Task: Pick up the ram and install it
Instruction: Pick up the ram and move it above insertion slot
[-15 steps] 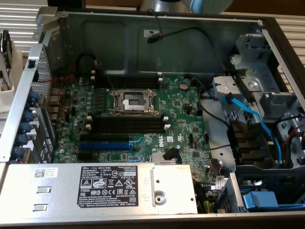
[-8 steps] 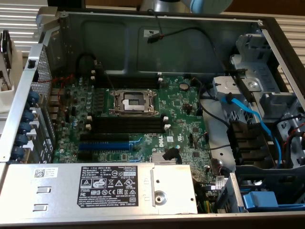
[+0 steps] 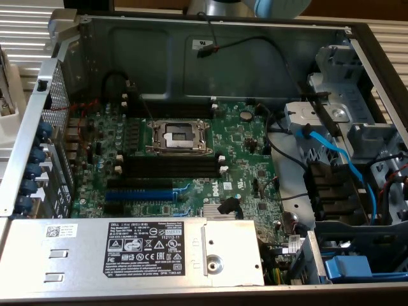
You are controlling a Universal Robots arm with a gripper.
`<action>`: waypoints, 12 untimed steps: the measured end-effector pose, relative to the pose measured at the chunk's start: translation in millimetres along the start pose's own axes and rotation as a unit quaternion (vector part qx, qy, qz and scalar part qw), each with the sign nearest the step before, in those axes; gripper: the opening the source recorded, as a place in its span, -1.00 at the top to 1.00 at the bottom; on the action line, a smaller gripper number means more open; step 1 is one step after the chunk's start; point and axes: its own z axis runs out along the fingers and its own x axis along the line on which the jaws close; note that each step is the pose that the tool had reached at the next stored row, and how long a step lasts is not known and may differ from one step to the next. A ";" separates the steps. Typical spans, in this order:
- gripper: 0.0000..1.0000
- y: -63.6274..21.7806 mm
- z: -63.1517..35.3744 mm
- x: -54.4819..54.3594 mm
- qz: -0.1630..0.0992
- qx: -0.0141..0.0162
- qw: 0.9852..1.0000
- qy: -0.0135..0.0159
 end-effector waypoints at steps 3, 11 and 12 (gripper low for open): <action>0.76 0.0 0.0 0.0 0.000 0.000 1.000 0.000; 0.76 0.1 -4.0 0.0 0.000 0.000 1.000 0.000; 0.76 0.2 -6.0 0.0 0.000 0.000 1.000 0.001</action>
